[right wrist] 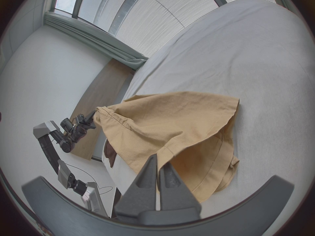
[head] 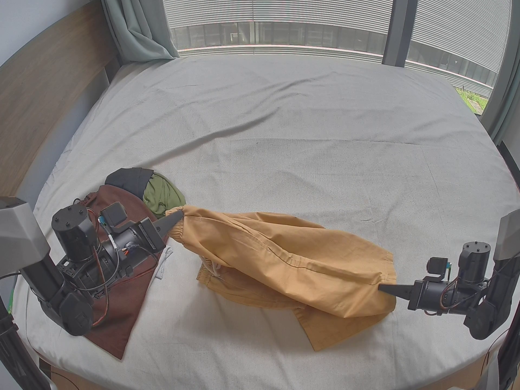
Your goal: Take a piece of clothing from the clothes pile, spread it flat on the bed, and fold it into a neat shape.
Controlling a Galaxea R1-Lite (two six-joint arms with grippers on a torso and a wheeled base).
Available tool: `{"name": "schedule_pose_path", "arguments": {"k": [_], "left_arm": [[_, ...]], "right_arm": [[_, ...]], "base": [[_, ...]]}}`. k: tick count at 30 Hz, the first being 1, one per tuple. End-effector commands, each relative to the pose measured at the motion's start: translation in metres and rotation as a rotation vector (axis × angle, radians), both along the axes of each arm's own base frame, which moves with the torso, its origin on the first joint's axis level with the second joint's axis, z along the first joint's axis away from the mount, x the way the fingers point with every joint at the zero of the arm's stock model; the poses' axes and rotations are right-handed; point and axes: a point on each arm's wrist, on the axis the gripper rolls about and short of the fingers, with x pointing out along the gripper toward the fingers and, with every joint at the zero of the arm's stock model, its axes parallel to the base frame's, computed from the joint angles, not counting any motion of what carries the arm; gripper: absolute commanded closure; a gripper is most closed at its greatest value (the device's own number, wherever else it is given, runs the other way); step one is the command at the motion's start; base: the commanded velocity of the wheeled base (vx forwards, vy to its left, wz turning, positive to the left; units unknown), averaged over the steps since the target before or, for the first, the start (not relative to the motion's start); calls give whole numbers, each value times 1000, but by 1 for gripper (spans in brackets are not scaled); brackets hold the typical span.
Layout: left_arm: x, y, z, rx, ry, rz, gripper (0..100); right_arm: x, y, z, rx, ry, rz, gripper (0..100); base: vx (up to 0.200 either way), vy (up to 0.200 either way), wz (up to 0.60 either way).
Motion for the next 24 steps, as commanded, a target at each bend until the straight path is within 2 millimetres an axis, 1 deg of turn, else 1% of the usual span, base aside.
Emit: {"name": "schedule_pose_path", "arguments": {"k": [1,5,9,12,14,18,22,23,24], "left_arm": [[6,6,1,-5,-7,28,100],[10,12,-1,-6,-2,51,100],[16,15,-5,-4,0,65,100],[16,14,-6,2,4,65,100],[15,13,-7,2,7,62,100],[13,12,-7,3,9,56,100],[13,11,-6,2,4,53,100],[13,11,-5,2,4,53,100],[13,11,-5,1,2,53,100]], "right_arm": [[-1,-8,15,19,-65,-8,100],[-2,-18,21,36,-88,-13,100],[-2,-23,19,35,-77,-31,100],[-4,-20,13,34,-46,-19,100],[0,-15,4,23,-23,4,100],[6,-5,-7,0,-14,48,100],[6,0,-10,-5,-9,71,100],[6,0,-10,-5,-8,74,0],[7,4,-9,-4,-15,88,0]], "base": [[0,0,0],[0,0,0],[0,0,0],[0,0,0],[0,0,0],[0,0,0],[0,0,0],[0,0,0],[0,0,0]]}}
